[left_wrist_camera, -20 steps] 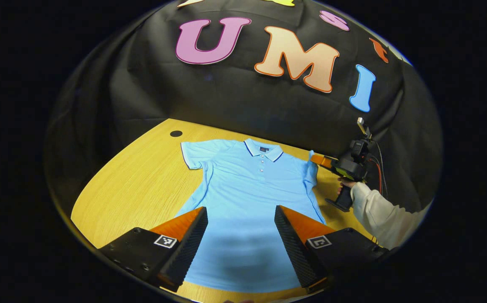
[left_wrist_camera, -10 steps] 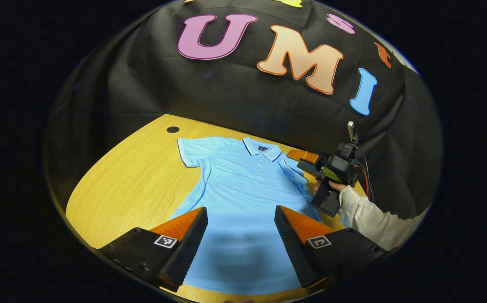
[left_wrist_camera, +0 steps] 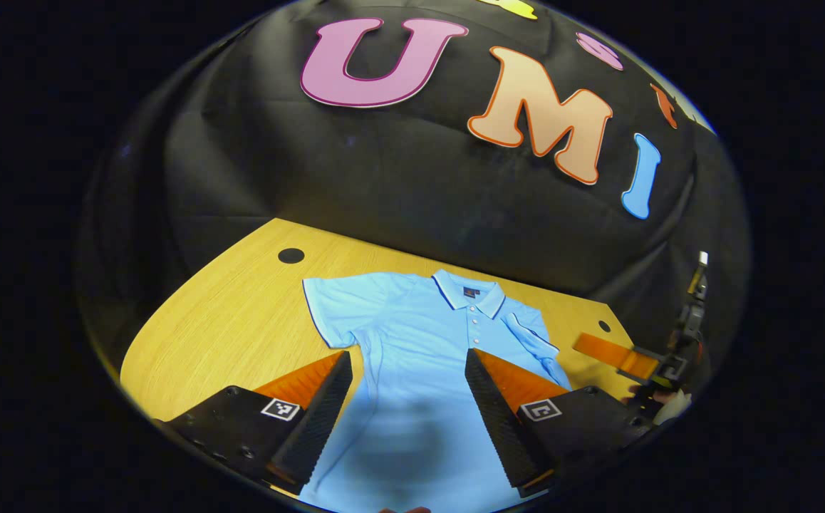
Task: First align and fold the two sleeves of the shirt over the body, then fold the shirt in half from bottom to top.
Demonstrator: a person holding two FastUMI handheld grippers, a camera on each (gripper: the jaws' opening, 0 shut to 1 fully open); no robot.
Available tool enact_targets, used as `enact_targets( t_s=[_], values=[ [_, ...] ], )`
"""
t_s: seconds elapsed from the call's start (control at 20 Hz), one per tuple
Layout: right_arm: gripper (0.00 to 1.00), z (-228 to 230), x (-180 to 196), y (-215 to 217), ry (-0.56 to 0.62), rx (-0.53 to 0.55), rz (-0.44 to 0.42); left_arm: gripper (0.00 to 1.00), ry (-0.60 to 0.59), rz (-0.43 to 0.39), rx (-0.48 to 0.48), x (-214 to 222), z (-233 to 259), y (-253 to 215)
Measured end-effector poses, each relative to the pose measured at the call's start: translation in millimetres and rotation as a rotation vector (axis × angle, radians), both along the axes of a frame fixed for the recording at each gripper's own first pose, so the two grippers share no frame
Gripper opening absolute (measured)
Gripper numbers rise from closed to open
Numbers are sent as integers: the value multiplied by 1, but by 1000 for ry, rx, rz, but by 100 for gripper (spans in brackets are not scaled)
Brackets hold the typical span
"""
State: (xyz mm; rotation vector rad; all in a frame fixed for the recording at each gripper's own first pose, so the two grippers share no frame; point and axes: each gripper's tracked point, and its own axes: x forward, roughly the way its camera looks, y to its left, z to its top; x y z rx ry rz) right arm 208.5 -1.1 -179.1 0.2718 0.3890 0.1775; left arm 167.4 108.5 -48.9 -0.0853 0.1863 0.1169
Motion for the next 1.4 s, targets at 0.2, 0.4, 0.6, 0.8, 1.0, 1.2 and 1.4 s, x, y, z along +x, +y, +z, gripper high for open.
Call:
enact_targets(
  t_s=[0.2, 0.4, 0.6, 0.8, 1.0, 1.2, 1.4],
  values=[
    [97, 8, -44, -11, 15, -22, -46, 96, 10, 8, 78, 48, 5, 42],
    [97, 26, -71, -26, -4, -13, -124, 95, 39, 20, 96, 95, -2, 79],
    [97, 33, -96, -45, -19, -55, -203, 95, 111, 55, 115, 131, -28, 115],
    [97, 29, -125, -61, 2, -63, -280, 95, 165, 97, 132, 147, -55, 135],
    [97, 23, -149, -74, 18, -65, -343, 94, 189, 115, 137, 150, -67, 140],
    [97, 18, -159, -76, 37, -99, -350, 88, 208, 116, 163, 148, -70, 146],
    [97, 17, -161, -70, 44, -99, -340, 43, 194, 71, 147, 154, -69, 135]
  ],
)
